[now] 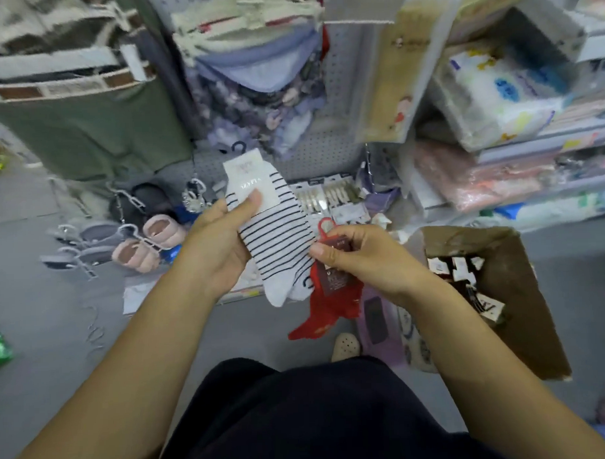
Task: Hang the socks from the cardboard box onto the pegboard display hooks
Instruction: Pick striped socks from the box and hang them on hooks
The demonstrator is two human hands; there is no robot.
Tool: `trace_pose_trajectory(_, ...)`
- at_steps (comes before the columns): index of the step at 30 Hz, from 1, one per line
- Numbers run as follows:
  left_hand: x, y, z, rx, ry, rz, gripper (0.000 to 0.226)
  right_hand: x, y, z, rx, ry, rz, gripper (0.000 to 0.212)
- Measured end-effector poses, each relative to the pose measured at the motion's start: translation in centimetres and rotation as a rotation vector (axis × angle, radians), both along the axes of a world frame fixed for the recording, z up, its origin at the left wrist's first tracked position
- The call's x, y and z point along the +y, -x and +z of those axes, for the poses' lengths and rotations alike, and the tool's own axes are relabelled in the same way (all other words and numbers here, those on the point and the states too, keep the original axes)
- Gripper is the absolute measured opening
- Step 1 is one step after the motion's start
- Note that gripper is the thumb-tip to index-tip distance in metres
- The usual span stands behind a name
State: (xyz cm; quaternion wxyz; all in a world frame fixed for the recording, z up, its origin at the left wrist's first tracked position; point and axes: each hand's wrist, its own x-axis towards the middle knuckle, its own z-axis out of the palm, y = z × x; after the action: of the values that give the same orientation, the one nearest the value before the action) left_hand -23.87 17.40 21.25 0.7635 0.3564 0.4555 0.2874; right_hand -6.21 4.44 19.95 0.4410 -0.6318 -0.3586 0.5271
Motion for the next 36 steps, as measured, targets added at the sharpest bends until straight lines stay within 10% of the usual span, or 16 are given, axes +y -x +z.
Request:
trace_pose_trajectory(23,3.0,12.6,10.7,0.004,-0.571,-0.059,0.023,13.8,12.8,14.5,0.049,-0.386,-0.087,0.013)
trace_pose_trajectory(36,4.7,13.6,12.7,0.148,-0.784,0.284,0.02,12.9,12.9,15.5,-0.066,-0.466,-0.158,0.017)
